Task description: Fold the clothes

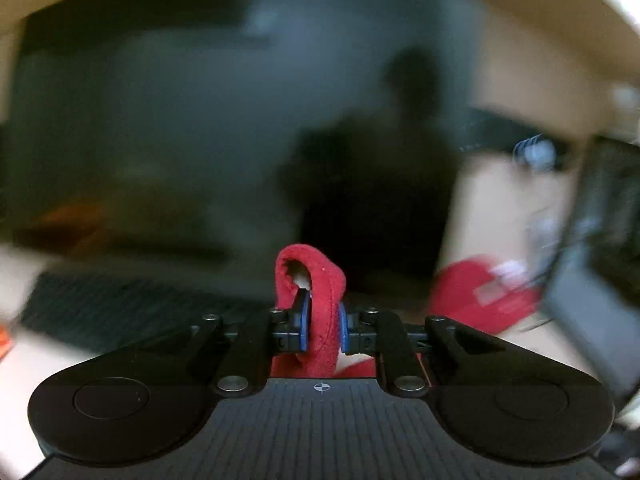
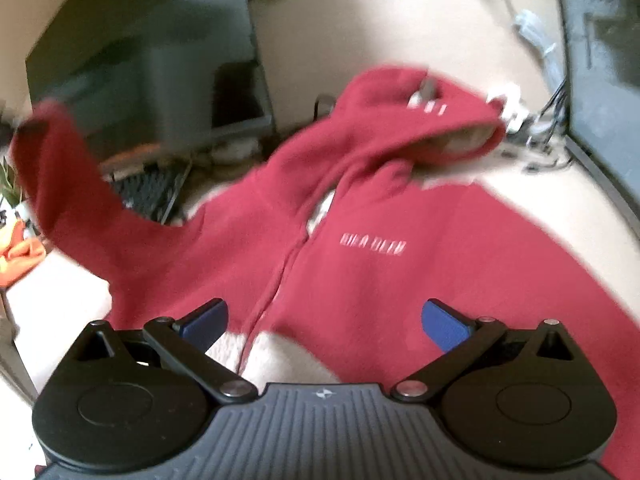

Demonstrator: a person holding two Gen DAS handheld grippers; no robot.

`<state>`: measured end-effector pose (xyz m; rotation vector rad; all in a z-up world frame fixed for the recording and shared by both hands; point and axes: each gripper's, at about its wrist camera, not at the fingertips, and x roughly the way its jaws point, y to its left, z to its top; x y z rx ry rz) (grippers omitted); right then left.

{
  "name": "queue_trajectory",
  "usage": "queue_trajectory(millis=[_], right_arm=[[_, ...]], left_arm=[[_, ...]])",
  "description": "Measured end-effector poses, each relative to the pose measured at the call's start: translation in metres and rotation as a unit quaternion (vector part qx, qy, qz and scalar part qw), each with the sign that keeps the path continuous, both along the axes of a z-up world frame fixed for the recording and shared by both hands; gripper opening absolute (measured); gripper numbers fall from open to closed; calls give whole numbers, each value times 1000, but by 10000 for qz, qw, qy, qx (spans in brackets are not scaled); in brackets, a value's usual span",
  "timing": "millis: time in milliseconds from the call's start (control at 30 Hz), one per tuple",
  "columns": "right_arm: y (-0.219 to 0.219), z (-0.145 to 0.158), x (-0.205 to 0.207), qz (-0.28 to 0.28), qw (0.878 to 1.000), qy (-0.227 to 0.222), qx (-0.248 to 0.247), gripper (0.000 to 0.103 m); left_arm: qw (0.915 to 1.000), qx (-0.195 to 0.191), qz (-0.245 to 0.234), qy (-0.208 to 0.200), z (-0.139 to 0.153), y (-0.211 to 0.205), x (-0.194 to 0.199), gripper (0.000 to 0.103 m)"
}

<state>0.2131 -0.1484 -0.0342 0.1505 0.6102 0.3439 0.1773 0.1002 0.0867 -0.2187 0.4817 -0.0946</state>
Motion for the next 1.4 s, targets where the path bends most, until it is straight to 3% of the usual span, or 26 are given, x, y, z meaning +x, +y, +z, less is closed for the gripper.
queue_trajectory(millis=[67,100,200,233,333,433,533,600,733,767,800,867,933,1000,1067,1167,1300,1400], right_arm=[[-12,8,-4,3,9999,-106,73,103],[-18,12,-6,-19,9999,-131,105,103],[-33,23,-9,-279,9994,-105,178,103],[-38,27,-10,-370,9990,-99,216,103],[-54,38,-14,-517,9975,-99,475,103],[-60,52,-11,-470,9963,-65,711,93],[-49,56,5,-478,9975,30,512,72],[-38,49,22,-560,9978,196,298,55],[-15,21,60,-660,9956,646,-130,51],[-9,12,68,-584,9949,793,-197,38],[-3,4,76,-510,9940,928,-257,18],[7,11,81,-447,9947,824,-426,14],[15,49,72,-343,9977,21,-582,13],[15,93,60,-253,9952,-721,-618,13],[14,109,58,-168,9933,-904,-696,13],[11,78,68,-326,9929,-453,-1051,13],[-2,1,83,-627,9871,686,-1304,16],[-16,17,60,-659,9919,547,-940,25]], left_arm=[[9983,-291,-503,-87,14,-27,14,30],[9961,-436,-754,-130,21,-40,21,45],[9845,-868,-1501,-260,42,-80,41,71],[9849,-802,-1520,-213,39,-80,40,82],[9890,-450,-1406,-7,20,-68,32,93],[9914,-97,-1290,198,2,-56,23,94],[9920,255,-1171,404,-17,-44,14,95],[9874,564,-1306,692,-42,-48,9,95],[9695,1354,-1661,1188,-96,-67,7,95],[9639,1624,-1693,1263,-107,-74,9,95],[9594,1878,-1660,1296,-115,-77,13,95],[9530,2290,-1507,1289,-122,-77,22,95],[9553,2438,-1172,1192,-119,-64,34,96],[9587,2406,-987,1150,-114,-51,48,98],[9603,2358,-921,1168,-110,-42,58,98],[9553,2411,-1097,1314,-120,-43,56,98],[9573,1943,-1440,1585,-129,-42,43,98],[9649,1436,-1595,1515,-114,-35,30,98]])
